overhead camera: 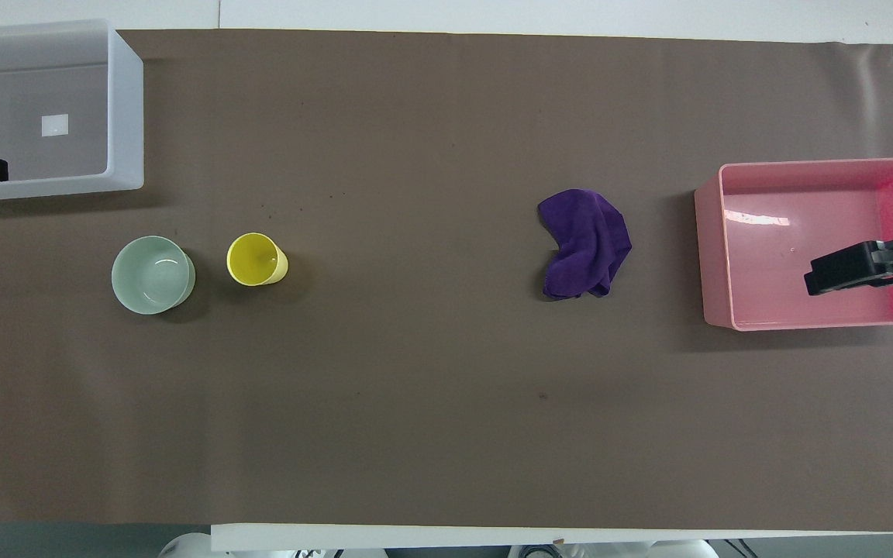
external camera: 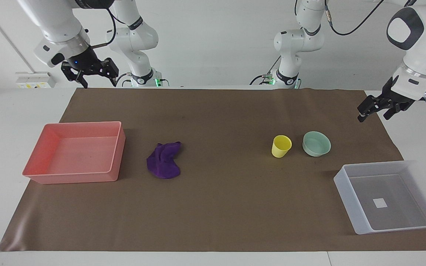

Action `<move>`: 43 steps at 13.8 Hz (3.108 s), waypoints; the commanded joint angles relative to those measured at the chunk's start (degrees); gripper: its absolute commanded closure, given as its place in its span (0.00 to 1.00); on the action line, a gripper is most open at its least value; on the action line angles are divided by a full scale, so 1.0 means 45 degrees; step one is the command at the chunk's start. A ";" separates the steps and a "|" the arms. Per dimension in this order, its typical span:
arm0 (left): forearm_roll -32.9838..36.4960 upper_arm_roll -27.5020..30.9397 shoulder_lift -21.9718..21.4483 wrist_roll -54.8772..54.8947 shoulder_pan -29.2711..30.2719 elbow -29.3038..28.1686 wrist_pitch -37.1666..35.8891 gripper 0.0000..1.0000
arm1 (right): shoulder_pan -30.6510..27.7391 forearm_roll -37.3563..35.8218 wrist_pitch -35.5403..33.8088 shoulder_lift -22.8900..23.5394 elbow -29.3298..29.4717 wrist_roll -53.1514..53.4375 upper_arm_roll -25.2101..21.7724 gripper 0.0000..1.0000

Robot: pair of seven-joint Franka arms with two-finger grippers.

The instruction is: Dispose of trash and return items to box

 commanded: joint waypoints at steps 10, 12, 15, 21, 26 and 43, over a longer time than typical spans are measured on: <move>0.0219 0.0004 -0.2014 -0.0806 -0.0285 -0.7708 0.4960 0.00 | -0.0063 -0.0165 0.0469 0.0701 0.0030 -0.0419 -0.0045 0.01; 0.0219 0.0004 -0.1897 -0.0787 -0.0285 -0.9114 0.6907 0.00 | -0.0005 -0.0145 0.0857 0.0584 -0.0225 -0.0225 -0.0045 0.01; 0.0219 0.0004 -0.0786 -0.0825 -0.0265 -0.9512 0.8750 0.04 | 0.0015 -0.0125 0.0957 0.0584 -0.0225 -0.0145 -0.0045 0.00; 0.0219 0.0004 -0.0587 -0.0747 -0.0148 -0.9453 0.8695 1.00 | 0.0229 0.1026 0.2965 0.0076 -0.2137 0.0656 0.0052 0.01; 0.0122 -0.0015 -0.0606 -0.0845 -0.0284 -0.7994 0.6612 1.00 | 0.2119 0.1027 0.5580 0.1265 -0.3386 0.0830 0.0053 0.02; -0.1932 0.0200 0.7361 -0.0689 0.2704 0.1937 0.7869 0.69 | 0.3434 0.1027 1.2950 0.4647 -0.5987 0.2667 0.0052 0.91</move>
